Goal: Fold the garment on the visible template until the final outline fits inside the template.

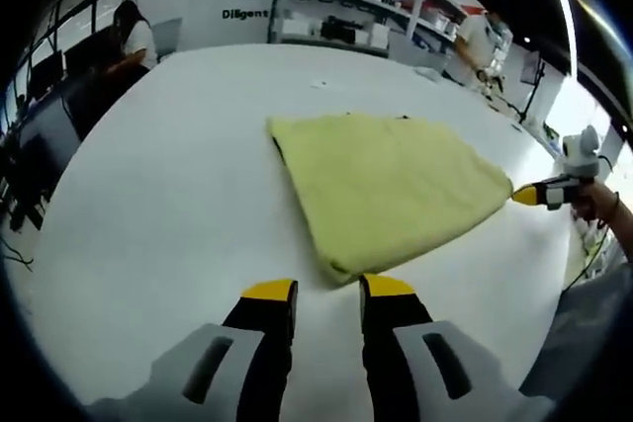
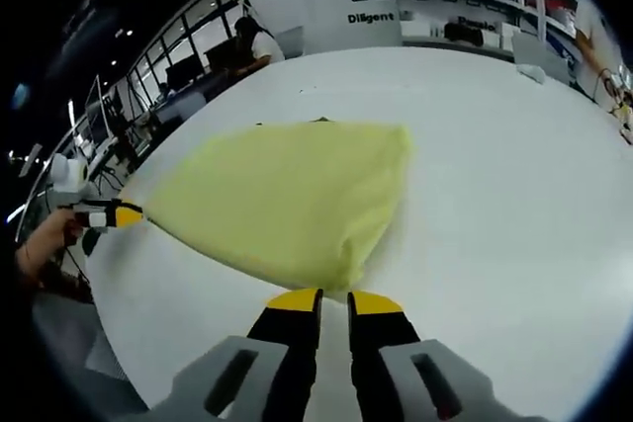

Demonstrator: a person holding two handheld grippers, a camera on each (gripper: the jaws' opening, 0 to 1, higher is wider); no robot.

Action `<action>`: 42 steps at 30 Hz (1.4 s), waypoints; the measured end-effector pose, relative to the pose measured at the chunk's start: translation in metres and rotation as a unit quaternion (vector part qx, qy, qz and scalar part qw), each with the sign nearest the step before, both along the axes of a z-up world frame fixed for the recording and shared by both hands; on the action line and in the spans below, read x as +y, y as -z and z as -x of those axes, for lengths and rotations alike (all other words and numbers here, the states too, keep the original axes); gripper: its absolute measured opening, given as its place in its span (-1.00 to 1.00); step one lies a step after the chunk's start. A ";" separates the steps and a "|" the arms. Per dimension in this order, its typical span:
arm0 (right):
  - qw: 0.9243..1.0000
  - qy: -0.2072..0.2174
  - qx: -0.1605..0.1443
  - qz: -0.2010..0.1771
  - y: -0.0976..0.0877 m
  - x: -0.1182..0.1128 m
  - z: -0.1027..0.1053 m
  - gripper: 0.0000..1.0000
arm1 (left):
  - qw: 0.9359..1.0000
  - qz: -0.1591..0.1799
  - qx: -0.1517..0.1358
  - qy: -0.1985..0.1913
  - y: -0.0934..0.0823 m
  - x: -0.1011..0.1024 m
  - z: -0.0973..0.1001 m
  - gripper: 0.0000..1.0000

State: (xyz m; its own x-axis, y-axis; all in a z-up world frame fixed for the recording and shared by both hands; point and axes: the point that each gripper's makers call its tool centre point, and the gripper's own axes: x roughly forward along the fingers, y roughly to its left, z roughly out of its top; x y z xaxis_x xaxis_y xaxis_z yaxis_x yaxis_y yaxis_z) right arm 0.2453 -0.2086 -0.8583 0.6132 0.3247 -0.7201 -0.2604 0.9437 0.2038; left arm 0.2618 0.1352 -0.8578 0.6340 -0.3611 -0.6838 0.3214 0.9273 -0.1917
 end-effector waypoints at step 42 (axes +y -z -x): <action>0.973 -0.161 -0.007 0.164 0.006 -0.024 0.012 -1.00 | 0.986 -0.083 -0.055 0.130 -0.005 -0.004 0.004 -0.93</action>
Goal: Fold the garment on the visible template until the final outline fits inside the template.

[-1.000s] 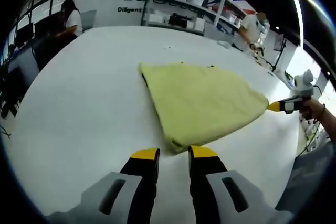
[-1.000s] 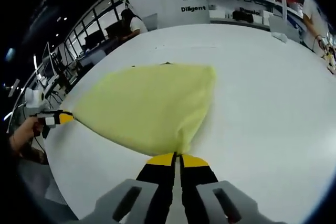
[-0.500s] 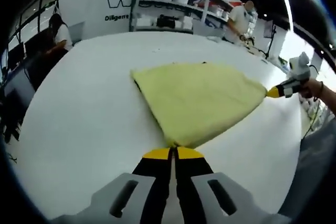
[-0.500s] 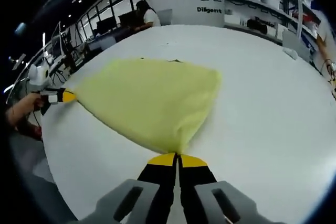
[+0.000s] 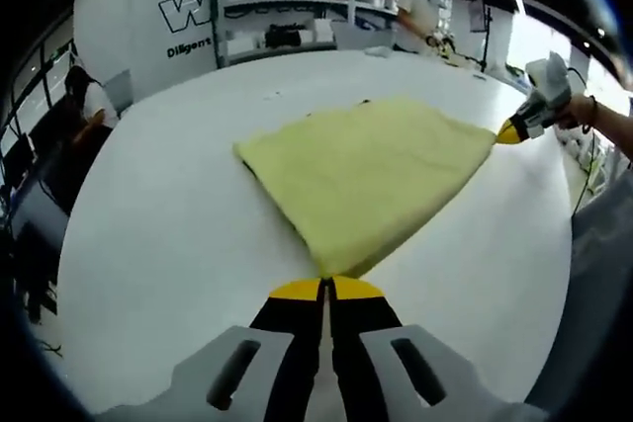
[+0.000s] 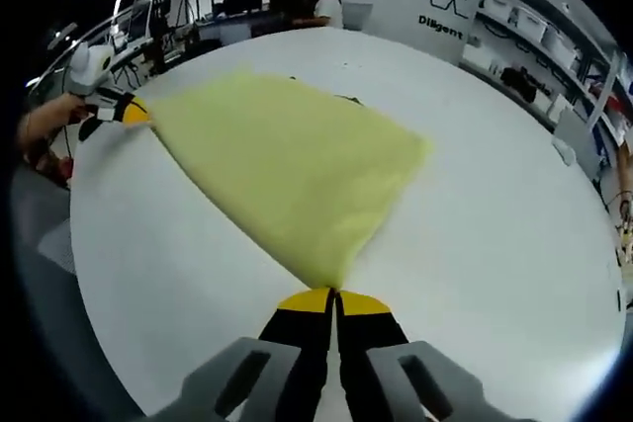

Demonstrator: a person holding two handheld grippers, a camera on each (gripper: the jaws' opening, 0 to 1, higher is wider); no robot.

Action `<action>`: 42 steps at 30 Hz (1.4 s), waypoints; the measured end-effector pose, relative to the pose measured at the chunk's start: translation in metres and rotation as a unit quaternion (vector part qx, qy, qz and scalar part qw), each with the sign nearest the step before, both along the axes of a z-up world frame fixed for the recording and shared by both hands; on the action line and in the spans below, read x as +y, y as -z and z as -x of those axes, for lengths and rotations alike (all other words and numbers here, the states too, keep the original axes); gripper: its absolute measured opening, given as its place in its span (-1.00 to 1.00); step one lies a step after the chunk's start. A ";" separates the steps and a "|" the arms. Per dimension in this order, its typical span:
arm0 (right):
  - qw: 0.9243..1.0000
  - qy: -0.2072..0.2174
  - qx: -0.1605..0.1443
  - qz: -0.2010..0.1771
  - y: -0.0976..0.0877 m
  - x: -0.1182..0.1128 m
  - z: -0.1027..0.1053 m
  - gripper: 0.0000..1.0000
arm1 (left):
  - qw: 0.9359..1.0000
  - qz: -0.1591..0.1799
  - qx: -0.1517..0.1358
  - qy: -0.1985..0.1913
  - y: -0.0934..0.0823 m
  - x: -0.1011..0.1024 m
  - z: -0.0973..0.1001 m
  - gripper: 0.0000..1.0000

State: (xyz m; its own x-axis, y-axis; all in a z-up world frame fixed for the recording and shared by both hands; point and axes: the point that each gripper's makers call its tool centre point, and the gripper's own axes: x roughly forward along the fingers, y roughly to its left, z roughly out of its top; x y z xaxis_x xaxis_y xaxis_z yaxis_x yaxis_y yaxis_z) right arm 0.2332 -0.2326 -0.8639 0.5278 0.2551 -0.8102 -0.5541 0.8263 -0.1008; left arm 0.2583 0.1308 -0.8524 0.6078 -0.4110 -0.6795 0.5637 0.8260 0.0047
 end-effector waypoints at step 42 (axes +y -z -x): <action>0.994 0.090 0.019 -0.056 0.005 -0.008 0.046 -1.00 | 0.995 -0.077 0.053 0.016 0.011 0.003 0.056 -0.90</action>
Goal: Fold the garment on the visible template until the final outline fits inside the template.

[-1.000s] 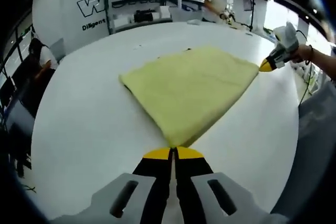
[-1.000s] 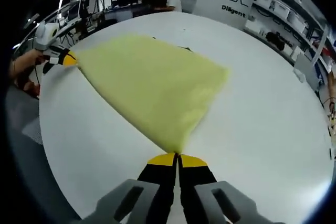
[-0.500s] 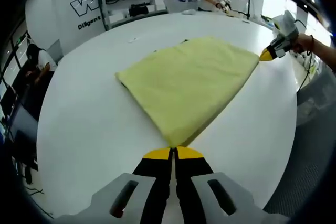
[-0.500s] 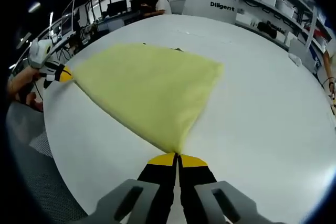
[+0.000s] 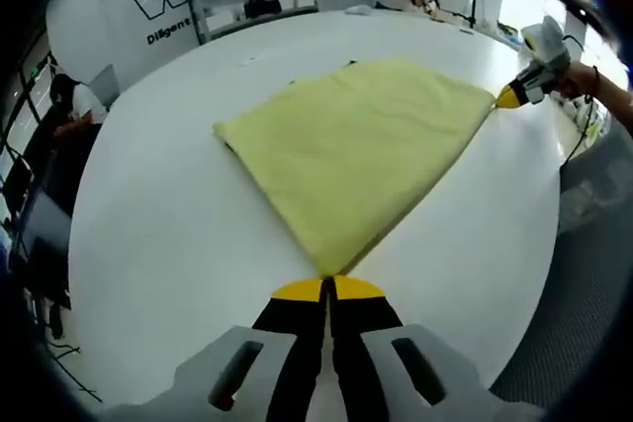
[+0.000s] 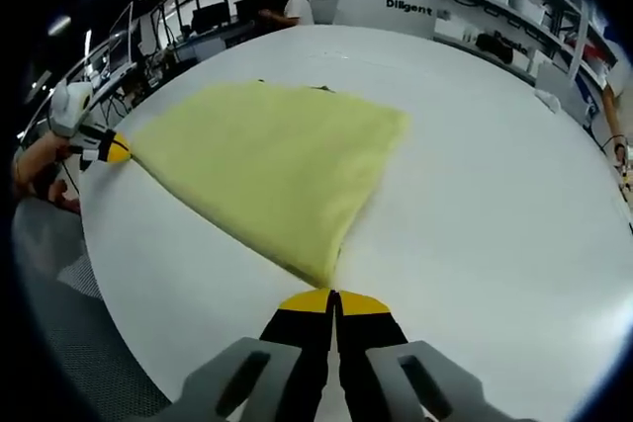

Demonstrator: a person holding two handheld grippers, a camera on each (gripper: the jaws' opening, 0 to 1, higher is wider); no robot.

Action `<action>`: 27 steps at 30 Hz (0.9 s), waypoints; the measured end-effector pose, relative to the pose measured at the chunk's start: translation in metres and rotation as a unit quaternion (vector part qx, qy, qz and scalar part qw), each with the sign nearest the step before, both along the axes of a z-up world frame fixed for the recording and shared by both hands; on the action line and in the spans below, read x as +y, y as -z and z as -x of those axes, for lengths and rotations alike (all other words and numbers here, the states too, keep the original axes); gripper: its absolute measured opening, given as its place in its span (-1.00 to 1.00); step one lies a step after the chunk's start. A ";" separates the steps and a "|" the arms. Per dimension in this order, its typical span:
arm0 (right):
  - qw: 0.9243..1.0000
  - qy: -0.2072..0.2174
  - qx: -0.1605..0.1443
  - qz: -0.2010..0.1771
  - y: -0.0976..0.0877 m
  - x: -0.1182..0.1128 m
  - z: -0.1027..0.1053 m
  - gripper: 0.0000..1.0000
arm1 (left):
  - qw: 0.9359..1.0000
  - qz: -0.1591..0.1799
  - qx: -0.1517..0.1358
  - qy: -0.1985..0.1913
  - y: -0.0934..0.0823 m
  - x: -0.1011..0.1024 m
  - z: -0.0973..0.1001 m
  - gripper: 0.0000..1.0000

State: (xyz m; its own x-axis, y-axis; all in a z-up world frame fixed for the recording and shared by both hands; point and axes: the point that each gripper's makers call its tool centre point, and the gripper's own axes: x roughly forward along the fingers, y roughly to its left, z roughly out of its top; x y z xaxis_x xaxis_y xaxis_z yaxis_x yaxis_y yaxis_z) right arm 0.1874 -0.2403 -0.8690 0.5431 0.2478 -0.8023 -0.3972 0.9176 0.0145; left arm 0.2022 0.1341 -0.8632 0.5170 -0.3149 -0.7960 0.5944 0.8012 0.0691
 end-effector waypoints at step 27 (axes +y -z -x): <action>0.983 0.039 -0.128 -0.123 -0.111 0.050 0.022 0.97 | 0.984 0.113 -0.074 -0.117 -0.082 -0.008 0.025 0.98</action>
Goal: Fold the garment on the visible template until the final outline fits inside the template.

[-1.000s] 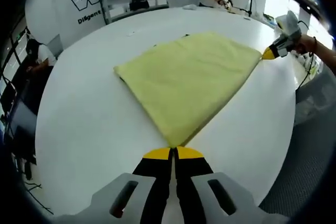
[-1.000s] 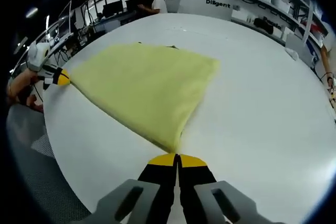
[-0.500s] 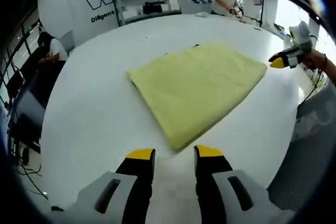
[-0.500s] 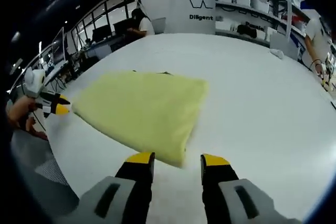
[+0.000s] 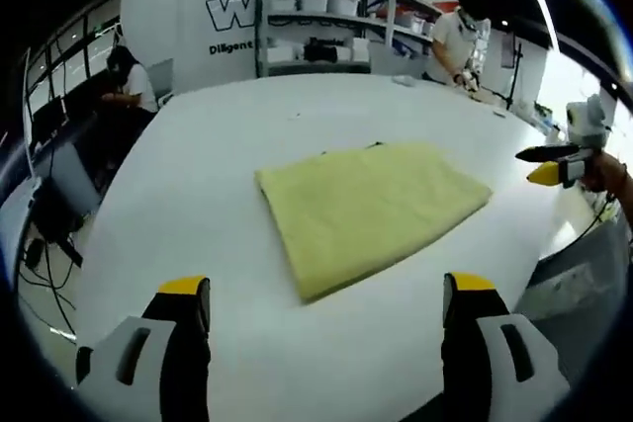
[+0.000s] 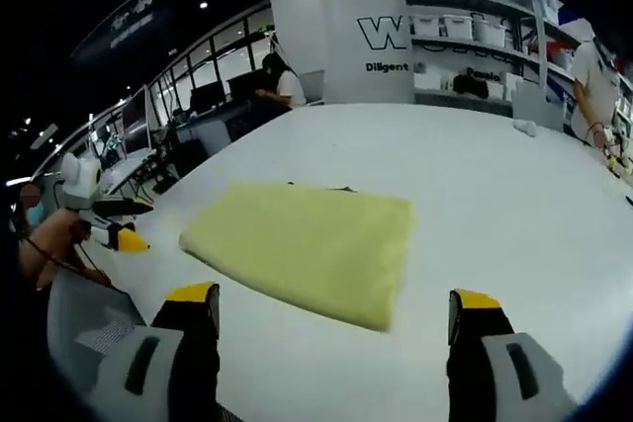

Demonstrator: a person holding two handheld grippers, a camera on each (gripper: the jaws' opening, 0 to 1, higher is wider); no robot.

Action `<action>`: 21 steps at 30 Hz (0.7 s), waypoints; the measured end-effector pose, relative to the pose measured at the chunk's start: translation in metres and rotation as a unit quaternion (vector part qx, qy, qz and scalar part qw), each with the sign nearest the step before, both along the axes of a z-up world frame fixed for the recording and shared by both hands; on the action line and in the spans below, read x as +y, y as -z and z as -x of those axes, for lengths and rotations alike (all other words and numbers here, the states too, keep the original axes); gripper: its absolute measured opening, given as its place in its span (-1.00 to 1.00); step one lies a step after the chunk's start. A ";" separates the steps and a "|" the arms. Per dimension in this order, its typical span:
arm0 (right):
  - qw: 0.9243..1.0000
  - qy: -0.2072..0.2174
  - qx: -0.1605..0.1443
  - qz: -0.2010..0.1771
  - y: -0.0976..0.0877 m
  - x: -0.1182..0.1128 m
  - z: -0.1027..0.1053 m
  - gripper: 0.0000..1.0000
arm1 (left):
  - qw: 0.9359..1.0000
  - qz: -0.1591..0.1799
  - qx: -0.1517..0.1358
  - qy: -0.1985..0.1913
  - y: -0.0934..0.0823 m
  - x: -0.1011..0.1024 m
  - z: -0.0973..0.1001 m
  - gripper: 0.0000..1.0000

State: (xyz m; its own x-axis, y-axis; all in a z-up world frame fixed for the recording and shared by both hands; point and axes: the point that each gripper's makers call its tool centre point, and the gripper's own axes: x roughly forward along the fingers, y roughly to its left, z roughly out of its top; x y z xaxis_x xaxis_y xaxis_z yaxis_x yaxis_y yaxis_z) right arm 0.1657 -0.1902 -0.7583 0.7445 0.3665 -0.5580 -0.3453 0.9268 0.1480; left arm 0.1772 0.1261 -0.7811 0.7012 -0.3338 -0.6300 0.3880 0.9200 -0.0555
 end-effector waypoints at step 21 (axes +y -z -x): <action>1.000 -0.021 -0.008 -0.007 -0.009 0.010 0.015 0.99 | 1.000 0.023 -0.011 -0.015 -0.012 0.000 0.011 0.98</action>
